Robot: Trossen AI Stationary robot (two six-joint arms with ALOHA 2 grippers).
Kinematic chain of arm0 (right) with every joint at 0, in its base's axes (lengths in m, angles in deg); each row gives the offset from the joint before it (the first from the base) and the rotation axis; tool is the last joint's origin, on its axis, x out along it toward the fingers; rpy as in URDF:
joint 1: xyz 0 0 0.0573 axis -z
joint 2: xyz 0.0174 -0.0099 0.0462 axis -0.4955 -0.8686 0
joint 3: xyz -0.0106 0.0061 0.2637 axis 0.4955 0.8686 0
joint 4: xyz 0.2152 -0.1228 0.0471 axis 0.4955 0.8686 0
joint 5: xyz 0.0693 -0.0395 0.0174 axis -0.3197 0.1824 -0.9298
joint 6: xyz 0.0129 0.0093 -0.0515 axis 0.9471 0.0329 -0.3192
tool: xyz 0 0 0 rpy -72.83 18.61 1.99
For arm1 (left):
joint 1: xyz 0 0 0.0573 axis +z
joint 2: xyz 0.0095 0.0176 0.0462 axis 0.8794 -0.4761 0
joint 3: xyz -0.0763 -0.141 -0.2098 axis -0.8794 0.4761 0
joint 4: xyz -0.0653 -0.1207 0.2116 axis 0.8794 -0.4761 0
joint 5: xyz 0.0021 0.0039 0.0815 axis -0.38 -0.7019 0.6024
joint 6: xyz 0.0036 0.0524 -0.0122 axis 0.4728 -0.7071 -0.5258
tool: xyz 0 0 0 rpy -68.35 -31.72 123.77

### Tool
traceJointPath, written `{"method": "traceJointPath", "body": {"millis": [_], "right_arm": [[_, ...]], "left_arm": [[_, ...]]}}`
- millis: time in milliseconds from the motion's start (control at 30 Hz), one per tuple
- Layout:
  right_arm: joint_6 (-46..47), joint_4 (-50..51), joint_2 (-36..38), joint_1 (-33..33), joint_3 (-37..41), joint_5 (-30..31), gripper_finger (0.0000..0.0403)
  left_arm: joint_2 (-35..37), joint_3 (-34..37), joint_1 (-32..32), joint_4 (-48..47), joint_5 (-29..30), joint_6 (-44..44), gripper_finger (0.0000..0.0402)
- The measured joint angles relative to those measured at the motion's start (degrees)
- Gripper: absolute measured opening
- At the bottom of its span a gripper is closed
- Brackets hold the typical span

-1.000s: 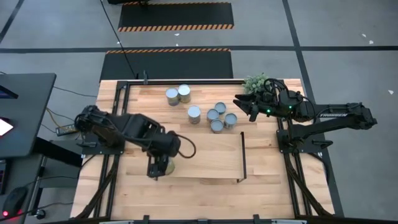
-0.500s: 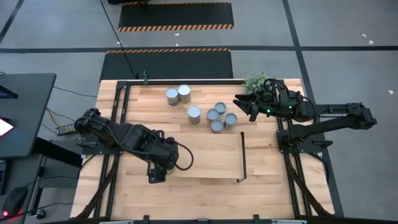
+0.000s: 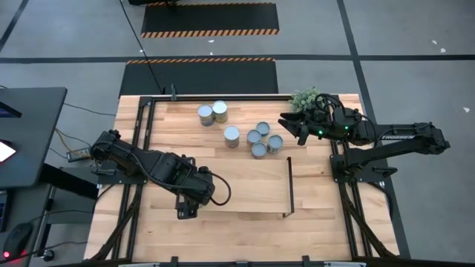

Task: Pick and place cans onto a shelf
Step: Put the canned oranges on the shelf, then put the canned peas on the shelf

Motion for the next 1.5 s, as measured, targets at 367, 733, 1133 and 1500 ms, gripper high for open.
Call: {"method": "traceJointPath", "body": {"millis": [367,733,1133,1500], "right_arm": [[0.02,0.01,0.00,0.00,0.00,-0.04,0.0217],[0.02,0.01,0.00,0.02,0.00,-0.17,0.0217],[0.07,-0.18,0.00,0.00,0.00,-1.03,0.0217],[-0.07,-0.58,0.00,0.02,0.00,-0.55,0.0217]], "left_arm": [[-0.25,0.27,0.02,-0.17,0.96,-0.26,0.0351],[2.24,0.20,0.84,-0.19,-0.43,0.16,0.0354],[5.81,0.18,1.53,-0.14,-0.90,-0.44,0.0355],[8.74,0.11,15.30,-0.11,5.94,-15.26,0.0354]]}}
